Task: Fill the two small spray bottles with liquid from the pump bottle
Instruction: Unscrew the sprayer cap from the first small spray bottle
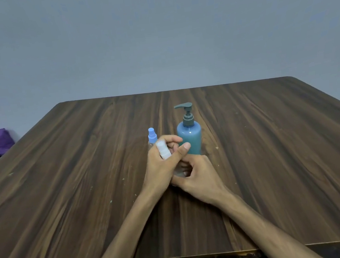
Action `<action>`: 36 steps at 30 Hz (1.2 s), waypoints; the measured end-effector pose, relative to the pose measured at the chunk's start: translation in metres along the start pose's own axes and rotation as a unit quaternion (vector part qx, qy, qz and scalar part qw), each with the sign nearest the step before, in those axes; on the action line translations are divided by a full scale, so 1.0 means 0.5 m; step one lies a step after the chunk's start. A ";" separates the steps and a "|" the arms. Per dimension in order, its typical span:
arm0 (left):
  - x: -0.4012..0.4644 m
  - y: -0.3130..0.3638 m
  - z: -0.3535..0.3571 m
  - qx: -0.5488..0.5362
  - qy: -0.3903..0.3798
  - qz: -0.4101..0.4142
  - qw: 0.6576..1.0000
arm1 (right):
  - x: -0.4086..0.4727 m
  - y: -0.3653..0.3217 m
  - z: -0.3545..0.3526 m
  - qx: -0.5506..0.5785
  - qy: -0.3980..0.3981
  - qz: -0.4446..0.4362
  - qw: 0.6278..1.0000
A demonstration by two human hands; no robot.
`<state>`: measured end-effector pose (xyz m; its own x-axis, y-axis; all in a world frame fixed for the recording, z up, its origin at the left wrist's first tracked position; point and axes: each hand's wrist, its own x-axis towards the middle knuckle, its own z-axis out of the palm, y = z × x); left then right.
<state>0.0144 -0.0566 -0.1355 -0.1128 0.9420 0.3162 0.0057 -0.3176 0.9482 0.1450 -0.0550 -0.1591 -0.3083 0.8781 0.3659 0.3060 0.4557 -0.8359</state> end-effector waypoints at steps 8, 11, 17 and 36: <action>-0.008 0.012 -0.001 -0.031 0.052 0.047 0.997 | 0.008 -0.007 -0.005 0.056 0.079 0.006 0.995; -0.009 0.013 0.000 -0.013 0.128 0.078 0.989 | 0.008 -0.005 -0.002 0.017 0.067 0.001 0.998; -0.010 0.016 0.001 0.009 0.118 0.064 0.991 | 0.001 -0.011 -0.002 -0.055 0.049 -0.024 0.997; -0.019 0.028 -0.010 -0.042 0.211 0.158 0.964 | 0.003 0.003 -0.001 -0.089 0.106 0.032 0.990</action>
<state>0.0104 -0.0704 -0.1252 -0.5124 0.6740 0.5321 0.0281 -0.6062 0.7948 0.1452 -0.0528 -0.1596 -0.0935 0.9086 0.4070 0.4784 0.3996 -0.7820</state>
